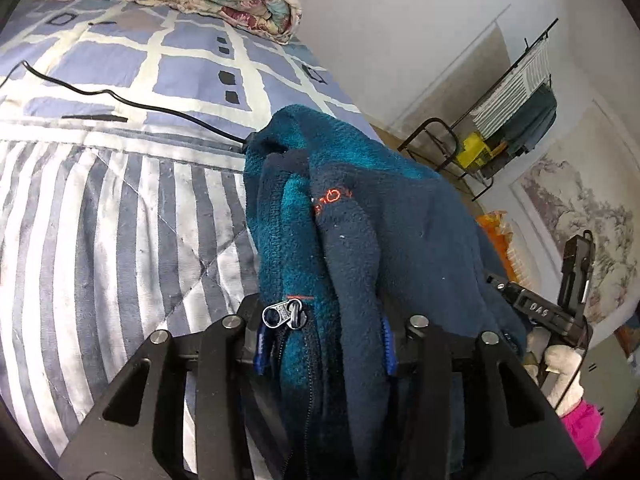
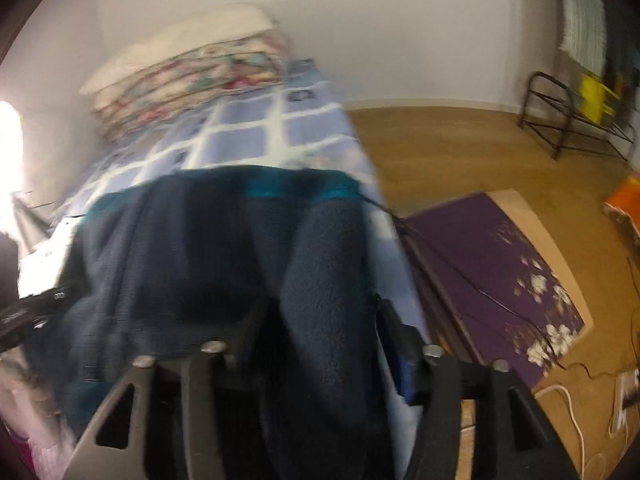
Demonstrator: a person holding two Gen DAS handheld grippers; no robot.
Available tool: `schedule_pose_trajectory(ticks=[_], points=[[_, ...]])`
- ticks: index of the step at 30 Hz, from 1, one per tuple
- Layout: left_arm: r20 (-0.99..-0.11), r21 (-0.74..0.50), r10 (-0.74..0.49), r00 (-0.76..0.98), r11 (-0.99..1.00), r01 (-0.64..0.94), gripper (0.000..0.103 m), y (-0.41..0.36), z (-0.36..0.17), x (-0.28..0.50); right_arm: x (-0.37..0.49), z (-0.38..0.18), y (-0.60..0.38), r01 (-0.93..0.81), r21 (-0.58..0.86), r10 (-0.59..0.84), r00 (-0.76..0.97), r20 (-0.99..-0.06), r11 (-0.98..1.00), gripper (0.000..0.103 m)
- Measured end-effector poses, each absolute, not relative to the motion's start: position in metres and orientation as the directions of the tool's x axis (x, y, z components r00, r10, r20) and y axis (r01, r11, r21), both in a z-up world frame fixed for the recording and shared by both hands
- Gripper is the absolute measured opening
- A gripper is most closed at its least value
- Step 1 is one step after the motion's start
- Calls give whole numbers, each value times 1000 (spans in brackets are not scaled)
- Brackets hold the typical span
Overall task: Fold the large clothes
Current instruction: 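Lift the fleece bundle with both tools and carry it along the bed, then lower the bundle onto the bed near the pillows and open both tools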
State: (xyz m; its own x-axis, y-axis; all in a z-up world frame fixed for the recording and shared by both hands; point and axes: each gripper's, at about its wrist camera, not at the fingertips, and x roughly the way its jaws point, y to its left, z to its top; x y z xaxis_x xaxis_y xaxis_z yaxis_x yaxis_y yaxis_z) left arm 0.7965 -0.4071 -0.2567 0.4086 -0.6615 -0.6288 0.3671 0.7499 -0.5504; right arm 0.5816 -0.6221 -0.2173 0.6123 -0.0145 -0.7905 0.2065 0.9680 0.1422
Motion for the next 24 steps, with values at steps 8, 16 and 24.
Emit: schedule_pose_trajectory(ticks=[8, 16, 24], points=[[-670, -446, -572, 473, 820, 359, 53, -413, -241, 786, 578, -211, -621, 239, 133, -47, 624, -780, 962, 64], [-680, -364, -516, 521, 854, 371, 53, -405, -187, 759, 555, -161, -617, 258, 157, -65, 682, -728, 953, 64], [-591, -328, -531, 608, 846, 420, 53, -366, -52, 686, 500, -58, -595, 230, 164, -66, 747, -662, 959, 64]])
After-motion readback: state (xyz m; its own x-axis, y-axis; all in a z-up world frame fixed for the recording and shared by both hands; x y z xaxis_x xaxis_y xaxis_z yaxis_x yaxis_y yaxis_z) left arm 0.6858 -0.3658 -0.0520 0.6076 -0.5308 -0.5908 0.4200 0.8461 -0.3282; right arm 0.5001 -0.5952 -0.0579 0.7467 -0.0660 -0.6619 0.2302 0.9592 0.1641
